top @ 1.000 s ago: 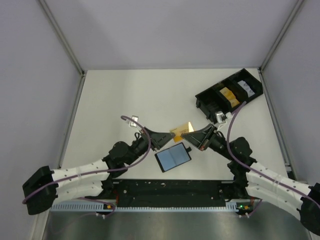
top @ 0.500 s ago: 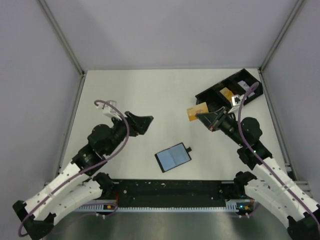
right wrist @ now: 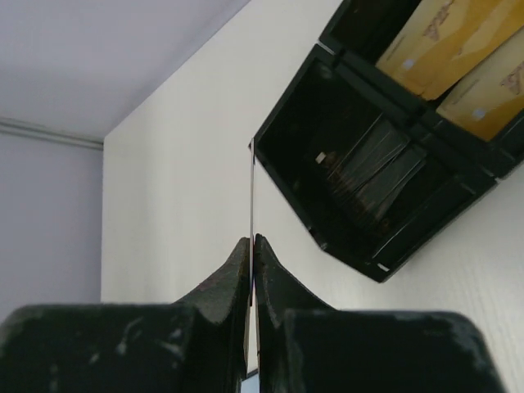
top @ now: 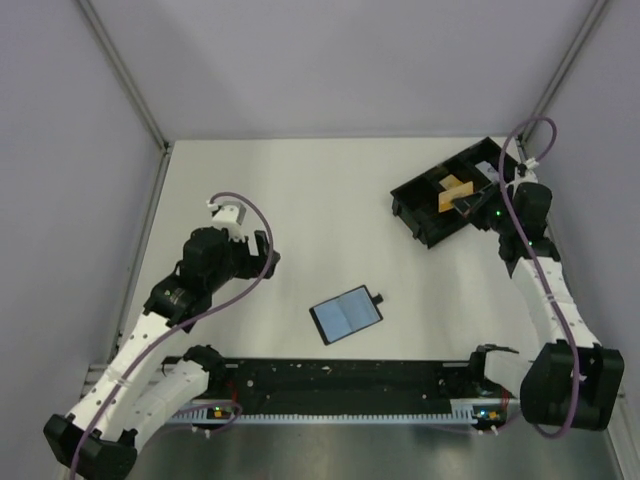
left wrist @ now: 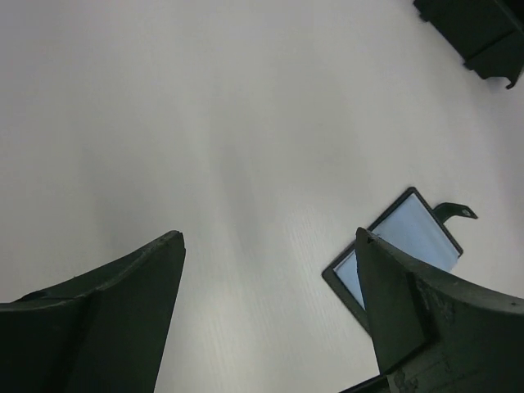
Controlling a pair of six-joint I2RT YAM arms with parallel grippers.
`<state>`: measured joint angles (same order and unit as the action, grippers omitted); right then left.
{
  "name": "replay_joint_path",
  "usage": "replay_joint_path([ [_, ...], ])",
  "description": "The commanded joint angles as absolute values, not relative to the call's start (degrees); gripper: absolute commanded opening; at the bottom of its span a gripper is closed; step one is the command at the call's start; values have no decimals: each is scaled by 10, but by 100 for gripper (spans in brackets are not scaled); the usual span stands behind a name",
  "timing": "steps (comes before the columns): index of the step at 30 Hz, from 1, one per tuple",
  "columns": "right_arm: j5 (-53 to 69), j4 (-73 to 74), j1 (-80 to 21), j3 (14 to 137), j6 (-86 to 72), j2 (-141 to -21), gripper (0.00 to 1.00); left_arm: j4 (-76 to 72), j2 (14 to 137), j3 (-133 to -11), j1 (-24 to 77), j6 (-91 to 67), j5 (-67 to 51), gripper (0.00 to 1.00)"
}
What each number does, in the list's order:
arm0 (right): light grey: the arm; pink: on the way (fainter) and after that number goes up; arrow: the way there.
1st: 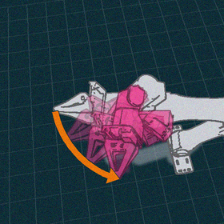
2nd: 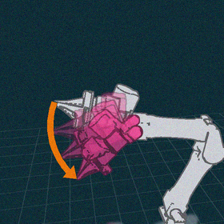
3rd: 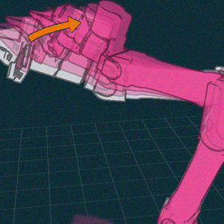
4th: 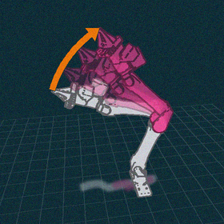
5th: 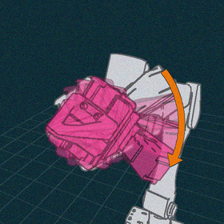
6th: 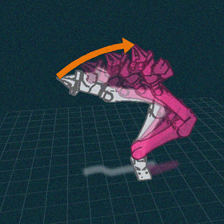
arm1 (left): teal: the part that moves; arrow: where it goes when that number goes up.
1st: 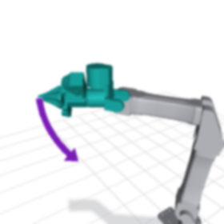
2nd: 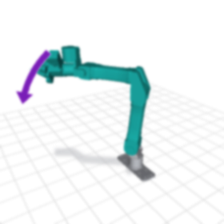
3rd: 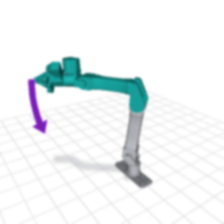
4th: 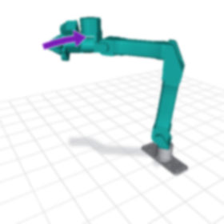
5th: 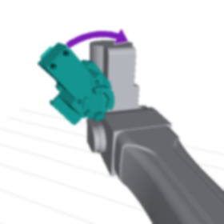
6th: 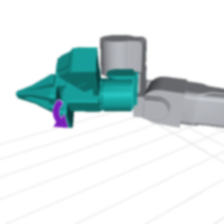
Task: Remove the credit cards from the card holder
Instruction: Place the credit card in the storage box.
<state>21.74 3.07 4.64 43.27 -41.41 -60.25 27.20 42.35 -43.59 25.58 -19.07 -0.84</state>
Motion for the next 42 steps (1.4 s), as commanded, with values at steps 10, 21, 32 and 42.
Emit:
replay_joint_path([
  [10,256,9,134,653,-349,-902,0,265,390,-415,233,-128,58,88],
  [21,336,60,135,847,-320,-1120,0,264,402,-413,227,-125,64,87],
  [32,382,129,134,900,-241,-1189,0,264,414,-413,217,-123,56,87],
  [42,354,185,124,918,-194,-1201,0,264,413,-413,217,-122,52,87],
])
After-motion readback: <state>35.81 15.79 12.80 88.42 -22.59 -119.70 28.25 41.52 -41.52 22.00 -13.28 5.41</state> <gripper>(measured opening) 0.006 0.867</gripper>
